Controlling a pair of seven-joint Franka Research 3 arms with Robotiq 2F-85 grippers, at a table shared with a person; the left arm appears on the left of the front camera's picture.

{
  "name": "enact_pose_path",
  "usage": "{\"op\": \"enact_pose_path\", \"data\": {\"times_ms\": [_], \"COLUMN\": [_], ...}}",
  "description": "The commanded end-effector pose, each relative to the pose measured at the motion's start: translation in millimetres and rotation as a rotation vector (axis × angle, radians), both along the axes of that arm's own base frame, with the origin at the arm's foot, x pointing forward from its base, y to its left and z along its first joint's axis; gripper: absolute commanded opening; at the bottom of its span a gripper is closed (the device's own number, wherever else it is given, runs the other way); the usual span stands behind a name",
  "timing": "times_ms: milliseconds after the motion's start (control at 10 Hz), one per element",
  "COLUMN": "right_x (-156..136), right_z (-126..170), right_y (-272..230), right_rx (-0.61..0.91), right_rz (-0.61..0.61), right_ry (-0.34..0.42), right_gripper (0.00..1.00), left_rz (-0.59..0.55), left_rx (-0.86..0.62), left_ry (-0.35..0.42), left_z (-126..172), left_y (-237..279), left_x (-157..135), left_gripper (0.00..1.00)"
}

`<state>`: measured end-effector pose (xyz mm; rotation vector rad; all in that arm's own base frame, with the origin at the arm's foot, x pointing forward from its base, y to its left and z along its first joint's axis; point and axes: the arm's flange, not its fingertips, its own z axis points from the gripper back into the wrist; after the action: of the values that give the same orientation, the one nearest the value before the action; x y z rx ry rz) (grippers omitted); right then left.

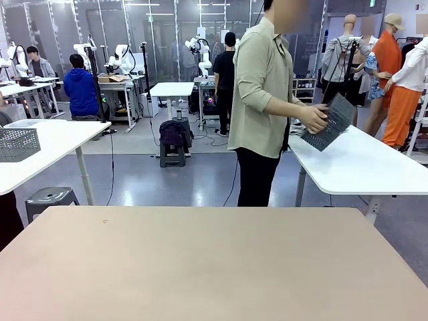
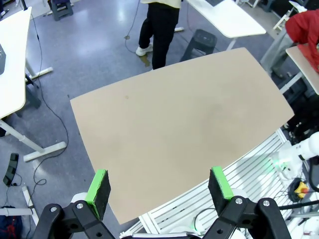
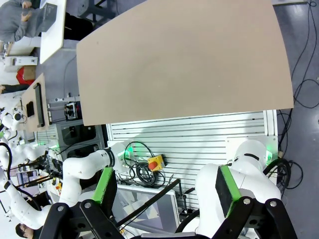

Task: Fold the towels and place them in the basket.
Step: When a person lays out a Towel with hook on the table, fold it in half twice.

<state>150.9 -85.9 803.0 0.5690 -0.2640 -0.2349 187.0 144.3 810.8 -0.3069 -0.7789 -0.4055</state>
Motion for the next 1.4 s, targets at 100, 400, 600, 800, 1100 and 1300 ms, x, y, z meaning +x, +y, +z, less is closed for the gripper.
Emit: {"op": "enact_pose_path", "data": {"times_ms": [100,400,600,800,1100,1300], "right_x": [-0.4,-0.4,-0.4,0.0,1.7,2.4], "right_z": [-0.1,-0.1,-0.1,0.0,7.6,10.8], "right_y": [-0.4,-0.4,-0.4,0.0,-2.6,-3.3], "right_rx": [0.007,0.007,0.007,0.000,-0.009,-0.011], "right_rz": [0.001,0.001,0.001,0.000,0.005,0.027], "right_ry": [-0.005,-0.005,-0.005,0.000,-0.034,-0.076], "right_gripper": [1.00,1.00,1.00,1.00,1.00,1.00], "left_rz": [0.025,0.025,0.025,0.025,0.025,0.025], "left_rx": [0.011,0.011,0.011,0.011,0.011,0.011], "left_ry": [0.007,0.007,0.007,0.007,0.007,0.007], "left_z": [0.5,0.5,0.5,0.5,0.5,0.5], "left_y": [-1.4,-1.4,-1.4,-1.4,-1.4,-1.4], "left_x": [-0.4,-0.4,-0.4,-0.4,-0.4,-0.4], "left_gripper": [1.00,1.00,1.00,1.00,1.00,1.00]}}
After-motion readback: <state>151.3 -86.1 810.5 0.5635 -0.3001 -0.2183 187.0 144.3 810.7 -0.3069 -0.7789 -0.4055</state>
